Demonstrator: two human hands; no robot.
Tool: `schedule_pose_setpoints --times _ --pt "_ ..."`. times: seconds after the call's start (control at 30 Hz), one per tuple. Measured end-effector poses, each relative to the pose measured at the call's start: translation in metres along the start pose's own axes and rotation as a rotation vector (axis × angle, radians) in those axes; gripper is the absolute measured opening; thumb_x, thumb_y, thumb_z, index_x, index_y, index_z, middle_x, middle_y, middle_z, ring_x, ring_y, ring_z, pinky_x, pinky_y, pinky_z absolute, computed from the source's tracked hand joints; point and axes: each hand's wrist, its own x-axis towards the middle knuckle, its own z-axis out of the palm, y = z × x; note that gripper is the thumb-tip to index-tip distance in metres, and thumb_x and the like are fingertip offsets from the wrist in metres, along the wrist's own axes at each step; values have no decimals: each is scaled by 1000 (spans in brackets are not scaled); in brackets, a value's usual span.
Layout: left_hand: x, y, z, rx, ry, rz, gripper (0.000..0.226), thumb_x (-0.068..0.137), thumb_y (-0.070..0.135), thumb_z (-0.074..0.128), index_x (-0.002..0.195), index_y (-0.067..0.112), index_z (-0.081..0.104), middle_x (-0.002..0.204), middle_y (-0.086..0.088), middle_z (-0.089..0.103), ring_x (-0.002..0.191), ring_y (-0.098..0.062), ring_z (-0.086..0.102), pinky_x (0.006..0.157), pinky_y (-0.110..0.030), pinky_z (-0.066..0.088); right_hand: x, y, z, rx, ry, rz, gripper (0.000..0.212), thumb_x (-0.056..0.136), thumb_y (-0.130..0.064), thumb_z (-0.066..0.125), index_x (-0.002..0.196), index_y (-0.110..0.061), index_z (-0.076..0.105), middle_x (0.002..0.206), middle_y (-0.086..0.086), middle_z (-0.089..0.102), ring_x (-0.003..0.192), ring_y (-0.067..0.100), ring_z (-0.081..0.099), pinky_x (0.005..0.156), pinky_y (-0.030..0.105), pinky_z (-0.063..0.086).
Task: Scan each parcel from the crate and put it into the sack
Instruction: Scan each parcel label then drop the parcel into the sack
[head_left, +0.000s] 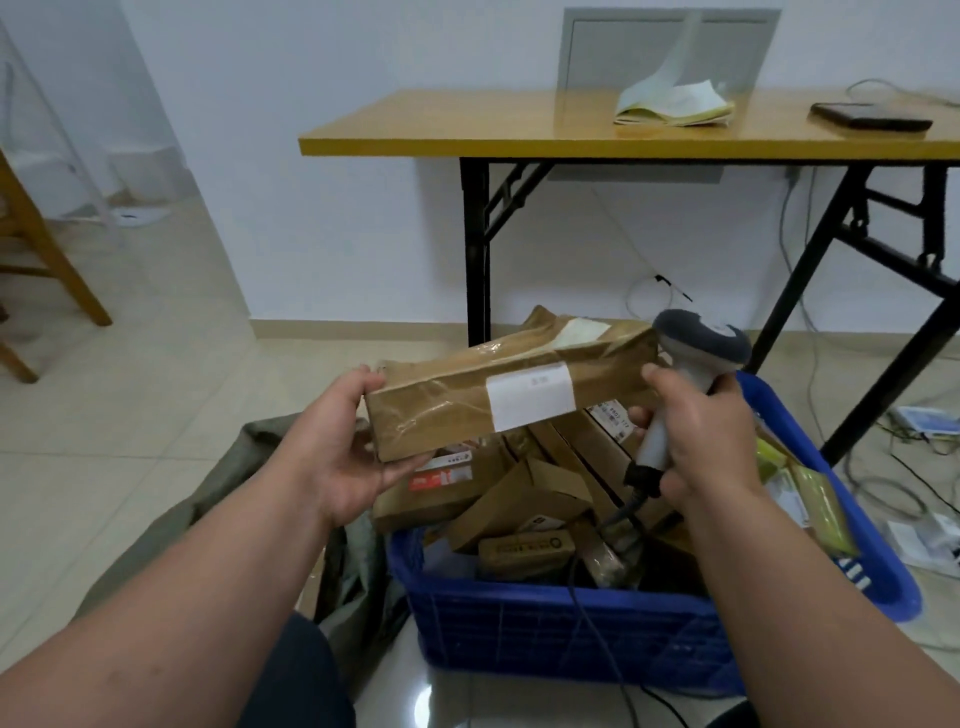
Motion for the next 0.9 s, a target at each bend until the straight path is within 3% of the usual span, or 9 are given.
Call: schedule_pose_setpoints --times 0.1,0.2,0.3,0.37,0.43,0.53,0.73,0.9 --pt "-7 -4 -1 113 -84 55 48 97 24 48 139 46 49 138 0 45 108 -37 59 66 -44 58 3 3 5 124 14 140 24 85 -30 73 98 -32 54 98 7 66 70 18 70 59 30 58" --pt "-11 -4 -5 176 -126 63 34 99 23 45 120 38 67 132 -3 51 110 -36 59 63 -39 58 3 6 9 219 -43 187 29 84 -30 75 103 -34 54 110 10 66 72 20 73 63 32 58" --pt "-14 -6 -10 410 -175 130 22 94 42 57 115 33 60 129 -9 54 103 -28 62 60 -33 56 3 7 12 243 -78 135 34 81 -28 76 107 -35 56 112 9 66 68 16 73 59 29 57" --pt "-10 -9 -19 632 -197 192 56 69 53 79 113 35 52 124 -8 56 96 -23 66 63 -32 56 3 6 14 242 -96 76 42 76 -28 77 112 -35 56 110 6 67 67 13 72 57 28 56" --pt "-7 -11 -25 811 -185 210 77 50 45 94 112 39 49 119 -4 58 95 -24 69 68 -33 59 3 4 16 255 -118 35 48 74 -29 77 117 -33 56 110 5 67 69 13 71 58 28 56" --pt "-4 -17 -29 934 -124 299 70 53 30 95 104 43 49 111 -2 60 91 -21 69 65 -33 61 2 3 18 257 -160 -6 50 75 -28 77 121 -32 56 115 5 67 77 16 71 63 30 56" --pt "13 -20 -34 1188 -44 396 67 55 45 91 108 41 50 110 6 60 96 -17 64 81 -42 59 0 4 24 268 -172 -32 45 78 -26 74 118 -31 56 112 1 67 81 18 73 65 31 56" --pt "26 -29 -40 1380 23 501 73 56 51 87 116 35 50 118 11 51 101 -12 57 85 -37 55 -2 14 30 256 -161 24 36 84 -21 72 113 -32 55 105 -1 68 76 16 73 60 28 56"
